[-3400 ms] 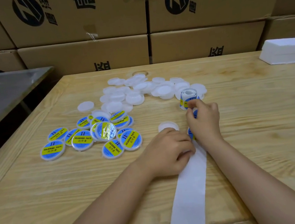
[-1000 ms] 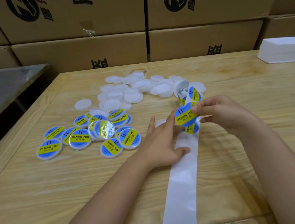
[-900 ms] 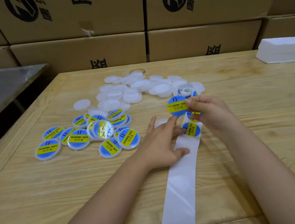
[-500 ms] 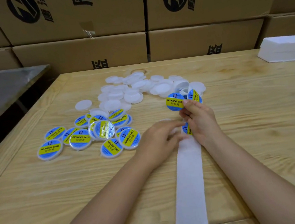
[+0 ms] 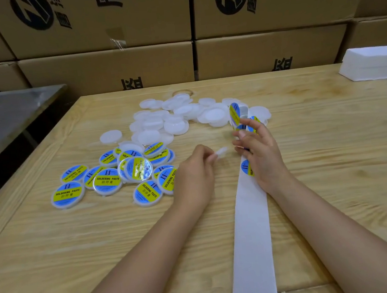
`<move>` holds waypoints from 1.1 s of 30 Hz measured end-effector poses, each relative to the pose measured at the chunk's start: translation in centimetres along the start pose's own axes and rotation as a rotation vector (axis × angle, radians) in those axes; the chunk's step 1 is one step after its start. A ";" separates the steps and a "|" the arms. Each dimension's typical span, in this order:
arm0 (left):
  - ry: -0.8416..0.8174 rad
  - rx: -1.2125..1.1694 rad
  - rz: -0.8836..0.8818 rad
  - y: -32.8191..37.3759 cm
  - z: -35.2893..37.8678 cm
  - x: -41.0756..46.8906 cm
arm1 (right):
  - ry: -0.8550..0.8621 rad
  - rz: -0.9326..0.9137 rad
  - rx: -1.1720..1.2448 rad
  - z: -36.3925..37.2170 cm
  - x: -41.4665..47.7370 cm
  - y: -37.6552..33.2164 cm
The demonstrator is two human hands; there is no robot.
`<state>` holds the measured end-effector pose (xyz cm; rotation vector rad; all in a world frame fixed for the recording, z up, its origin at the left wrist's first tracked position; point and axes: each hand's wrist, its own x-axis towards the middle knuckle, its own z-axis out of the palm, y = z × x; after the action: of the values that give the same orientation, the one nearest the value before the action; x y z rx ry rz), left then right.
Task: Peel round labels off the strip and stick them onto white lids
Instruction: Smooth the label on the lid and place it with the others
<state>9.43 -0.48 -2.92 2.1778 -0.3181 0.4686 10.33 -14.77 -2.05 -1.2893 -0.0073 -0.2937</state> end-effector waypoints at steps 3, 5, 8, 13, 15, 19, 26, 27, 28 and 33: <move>0.047 -0.163 -0.087 -0.2 -0.1 0.2 | -0.083 -0.066 -0.123 0.0 -0.3 0.1; 0.032 -0.353 -0.158 -0.3 0.0 0.3 | -0.116 -0.085 -0.193 0.1 -0.4 0.4; 0.030 -0.583 -0.221 -0.2 0.3 0.5 | -0.146 -0.088 -0.235 0.4 -0.3 1.0; -0.070 -0.552 -0.233 -0.4 0.3 0.6 | -0.125 -0.109 -0.212 0.3 -0.2 1.3; -0.091 -0.639 -0.286 0.0 0.1 0.8 | -0.123 -0.116 -0.195 0.2 -0.1 1.4; -0.228 -0.661 -0.305 -0.1 -0.7 1.4 | -0.169 -0.149 -0.223 0.3 -0.2 1.3; -0.290 -0.869 -0.520 -0.5 -1.7 2.6 | -0.049 -0.024 -0.006 -0.1 0.0 0.5; -0.287 -0.887 -0.535 -0.6 -1.8 2.7 | -0.029 0.015 0.056 -0.2 0.0 0.4; -0.286 -0.892 -0.544 -0.6 -1.8 2.8 | -0.021 0.047 0.097 -0.3 0.1 0.4; -0.294 -0.893 -0.530 -0.7 -1.7 2.9 | -0.089 0.137 0.110 -0.2 0.0 0.1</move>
<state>11.89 1.14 -1.22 1.3543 -0.0635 -0.2690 10.36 -14.92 -2.17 -1.1863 -0.0106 -0.1164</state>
